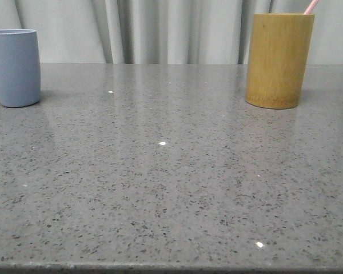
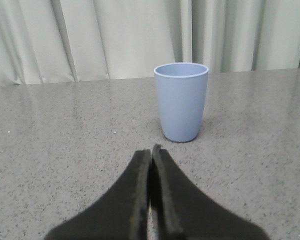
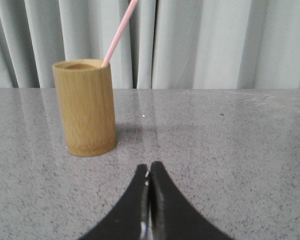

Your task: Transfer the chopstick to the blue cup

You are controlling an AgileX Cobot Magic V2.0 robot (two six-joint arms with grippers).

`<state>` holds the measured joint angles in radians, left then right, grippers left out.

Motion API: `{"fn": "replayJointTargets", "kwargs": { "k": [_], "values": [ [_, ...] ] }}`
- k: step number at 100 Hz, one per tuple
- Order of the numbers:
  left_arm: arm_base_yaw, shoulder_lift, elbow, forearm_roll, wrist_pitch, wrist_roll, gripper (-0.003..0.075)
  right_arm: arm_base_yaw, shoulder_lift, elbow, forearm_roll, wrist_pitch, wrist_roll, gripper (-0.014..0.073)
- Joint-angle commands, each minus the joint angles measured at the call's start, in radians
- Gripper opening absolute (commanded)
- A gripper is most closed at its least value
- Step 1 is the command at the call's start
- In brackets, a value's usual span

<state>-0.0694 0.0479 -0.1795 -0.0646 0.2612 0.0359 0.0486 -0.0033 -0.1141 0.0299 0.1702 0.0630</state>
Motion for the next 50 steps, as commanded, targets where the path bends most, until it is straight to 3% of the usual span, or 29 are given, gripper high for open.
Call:
{"fn": "replayJointTargets", "kwargs": {
  "k": [1,31,50],
  "values": [
    [-0.007,0.107,-0.146,-0.027,0.024,-0.008,-0.0019,-0.007,0.053,-0.104,0.009,0.007,-0.012,-0.0067],
    [-0.007,0.459,-0.549,-0.046,0.346,-0.008,-0.0019,-0.007,0.304,-0.468,0.009,0.322,-0.012,-0.0067],
    [-0.007,0.567,-0.635,-0.086,0.375,-0.008,-0.0019,-0.007,0.466,-0.675,0.009,0.530,-0.012,-0.0067]
  ]
}}
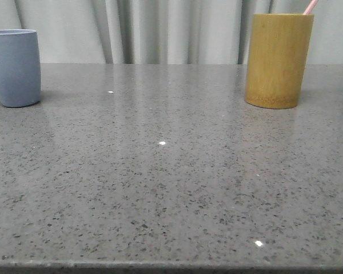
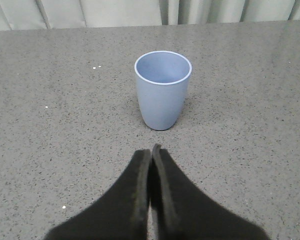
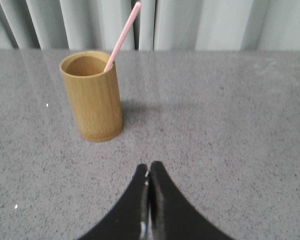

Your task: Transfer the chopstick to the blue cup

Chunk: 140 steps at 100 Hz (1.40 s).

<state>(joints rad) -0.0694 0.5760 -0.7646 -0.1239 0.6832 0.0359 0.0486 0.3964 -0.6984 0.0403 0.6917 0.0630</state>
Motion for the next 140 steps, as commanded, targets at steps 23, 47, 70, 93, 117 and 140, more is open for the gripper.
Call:
{"fn": "replayJointTargets", "kwargs": {
  "k": [23,47,70,93,117,140],
  "values": [
    [-0.007,0.063,-0.050,-0.035,-0.043,-0.008,-0.0019,-0.007,0.134,-0.121,0.002,0.015,-0.012,-0.0067],
    [-0.007,0.063,-0.050,-0.035,-0.049,-0.008,0.0130,-0.007,0.137,-0.121,0.008,0.013,-0.012,0.0024],
    [-0.007,0.063,-0.050,-0.035,-0.072,-0.008,0.0638,-0.007,0.137,-0.121,0.008,0.004,-0.012,0.0444],
    [-0.007,0.063,-0.050,-0.064,-0.163,-0.008,0.0660,-0.007,0.137,-0.121,0.009,-0.034,-0.012,0.0582],
    [-0.007,0.207,-0.138,-0.030,-0.212,-0.008,0.0659,-0.007,0.137,-0.121,0.009,-0.037,-0.012,0.0582],
    [-0.007,0.469,-0.335,0.002,-0.180,-0.008,0.0659,-0.007,0.137,-0.121,0.009,-0.040,-0.012,0.0582]
  ]
}}
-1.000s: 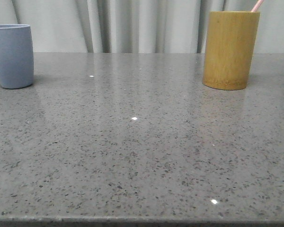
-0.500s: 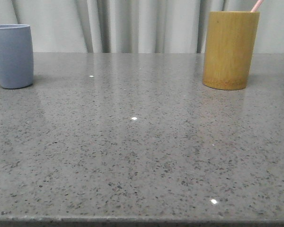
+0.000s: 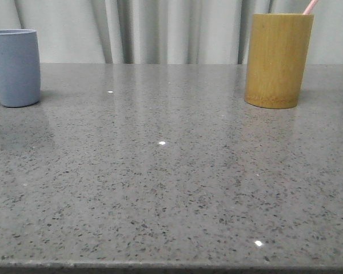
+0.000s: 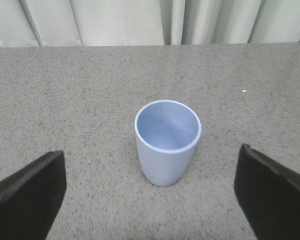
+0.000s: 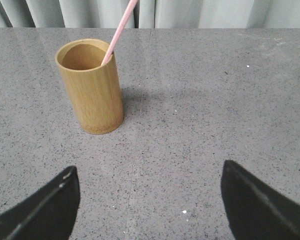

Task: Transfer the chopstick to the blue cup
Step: 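Reach the left gripper down to the light blue cup and grasp its rim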

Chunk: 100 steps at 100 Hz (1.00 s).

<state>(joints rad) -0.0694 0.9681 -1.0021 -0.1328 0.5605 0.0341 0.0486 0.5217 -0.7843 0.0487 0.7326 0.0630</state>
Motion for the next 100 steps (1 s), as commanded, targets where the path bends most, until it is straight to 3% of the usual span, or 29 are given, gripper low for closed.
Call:
{"fn": "replayJointTargets", "kwargs": {
  "k": [1,27,61,85,100],
  "values": [
    [-0.007,0.093,-0.110,0.011,-0.055,-0.006,0.0659,-0.007,0.012,-0.035,0.000,-0.081,-0.012,0.0582],
    [-0.007,0.344,-0.292,0.028,0.028,-0.006,0.0659,-0.007,0.012,-0.035,0.000,-0.081,-0.012,0.0582],
    [-0.005,0.508,-0.328,0.057,0.019,-0.006,0.0645,-0.007,0.012,-0.035,0.000,-0.077,-0.012,0.0582],
    [0.005,0.556,-0.328,0.057,0.017,-0.006,0.0538,-0.007,0.012,-0.035,0.000,-0.077,-0.012,0.0582],
    [0.005,0.565,-0.328,0.055,0.017,-0.006,0.0388,-0.007,0.012,-0.035,0.000,-0.077,-0.012,0.0582]
  ]
}}
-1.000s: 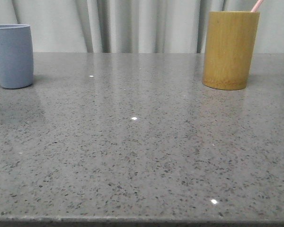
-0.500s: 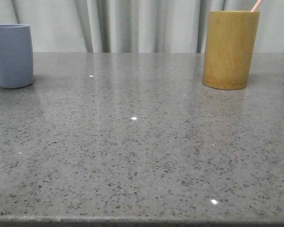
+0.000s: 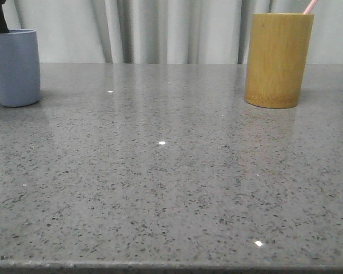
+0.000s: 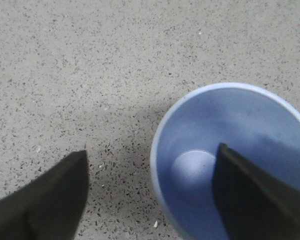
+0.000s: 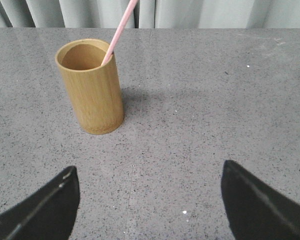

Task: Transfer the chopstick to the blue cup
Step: 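Reach the left gripper down to the light blue cup and grasp its rim, then lift the blue cup with the left gripper and carry it toward the table center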

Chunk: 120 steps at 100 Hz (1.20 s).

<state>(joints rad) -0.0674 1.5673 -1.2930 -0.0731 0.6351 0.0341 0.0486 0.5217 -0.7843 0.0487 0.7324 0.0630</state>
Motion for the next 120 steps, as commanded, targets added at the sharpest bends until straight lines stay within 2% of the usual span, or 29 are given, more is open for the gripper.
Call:
{"fn": "replayJointTargets", "kwargs": {
  "k": [1,13,19,25,44,57,74,91,120],
  "values": [
    [0.003,-0.034,-0.037,-0.004,-0.058,-0.006,0.0379,-0.007,0.012,-0.035,0.000,-0.077,-0.012,0.0582],
    [0.003,-0.034,-0.039,-0.012,-0.077,-0.006,0.0201,-0.007,0.012,-0.035,0.000,-0.077,-0.012,0.0582],
    [0.003,-0.034,-0.045,-0.017,-0.076,-0.006,0.0071,-0.007,0.012,-0.035,0.000,-0.077,-0.012,0.0582],
    [0.003,-0.034,-0.056,-0.029,-0.068,-0.006,-0.0019,-0.007,0.012,-0.035,0.000,-0.077,-0.012,0.0582],
    [-0.004,-0.034,-0.123,-0.077,0.016,-0.004,-0.0019,-0.007,0.012,-0.035,0.000,-0.077,-0.012,0.0582],
    [-0.058,-0.034,-0.176,-0.086,0.052,-0.004,-0.0019,-0.007,0.012,-0.035,0.000,-0.077,-0.012,0.0582],
    [-0.174,-0.032,-0.209,-0.110,0.042,-0.004,-0.0019,-0.007,0.012,-0.035,0.000,-0.077,-0.012,0.0582],
    [-0.293,-0.024,-0.210,-0.143,-0.022,-0.004,-0.0019,-0.007,0.012,-0.035,0.000,-0.077,-0.012,0.0582],
    [-0.403,0.079,-0.255,-0.147,-0.055,-0.004,-0.0019,-0.007,0.012,-0.035,0.000,-0.075,-0.012,0.0582]
  ]
}}
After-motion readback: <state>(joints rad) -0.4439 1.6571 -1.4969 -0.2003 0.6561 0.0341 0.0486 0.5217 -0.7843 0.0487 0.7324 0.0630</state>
